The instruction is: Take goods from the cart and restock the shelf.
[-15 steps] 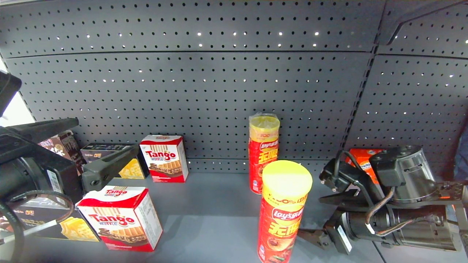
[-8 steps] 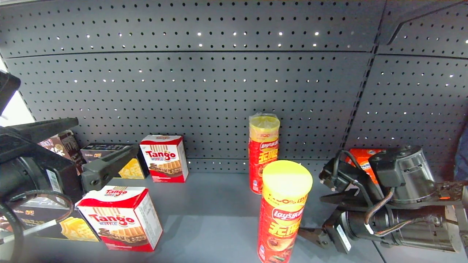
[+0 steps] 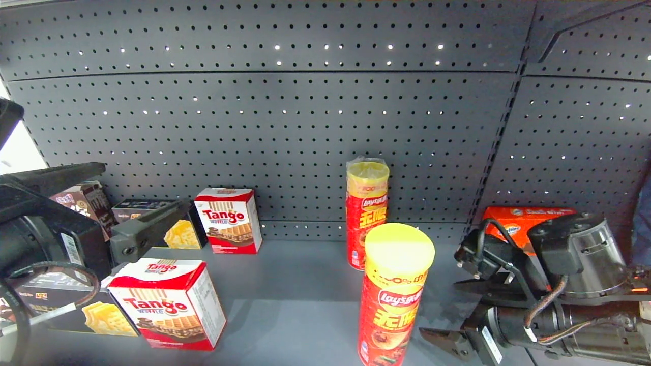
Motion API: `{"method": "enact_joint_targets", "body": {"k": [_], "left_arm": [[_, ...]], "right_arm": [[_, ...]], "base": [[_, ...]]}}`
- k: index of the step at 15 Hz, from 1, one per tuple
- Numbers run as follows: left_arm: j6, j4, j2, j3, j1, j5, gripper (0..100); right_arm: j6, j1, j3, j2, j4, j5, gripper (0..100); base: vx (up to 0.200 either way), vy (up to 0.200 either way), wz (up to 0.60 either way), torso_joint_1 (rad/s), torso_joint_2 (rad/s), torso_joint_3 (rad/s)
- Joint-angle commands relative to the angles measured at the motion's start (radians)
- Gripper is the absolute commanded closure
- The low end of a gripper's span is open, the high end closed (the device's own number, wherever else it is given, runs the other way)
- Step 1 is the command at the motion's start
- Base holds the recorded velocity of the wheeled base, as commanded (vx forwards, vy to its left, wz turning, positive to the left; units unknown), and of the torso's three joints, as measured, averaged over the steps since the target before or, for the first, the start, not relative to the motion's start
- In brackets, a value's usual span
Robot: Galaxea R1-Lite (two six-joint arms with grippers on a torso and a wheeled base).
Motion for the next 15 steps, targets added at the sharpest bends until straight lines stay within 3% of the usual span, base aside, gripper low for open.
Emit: {"method": "enact_joint_targets", "body": {"k": [1, 12, 15], "left_arm": [[0.000, 0.000, -0.001, -0.001, 0.000, 0.001, 0], [-0.002, 0.000, 0.001, -0.001, 0.000, -0.001, 0], [-0.022, 0.000, 0.001, -0.001, 0.000, -0.001, 0]], "right_arm": [[0.000, 0.004, -0.004, -0.002, 0.000, 0.001, 0], [0.000, 0.042, -0.052, 0.067, -0.002, -0.001, 0], [0.000, 0.054, -0.064, 0.081, -0.002, -0.001, 0]], "base": [[0.000, 0.000, 0.00, 0.000, 0.00, 0.000], [0.000, 0.000, 0.00, 0.000, 0.00, 0.000], [0.000, 0.000, 0.00, 0.000, 0.00, 0.000]]}}
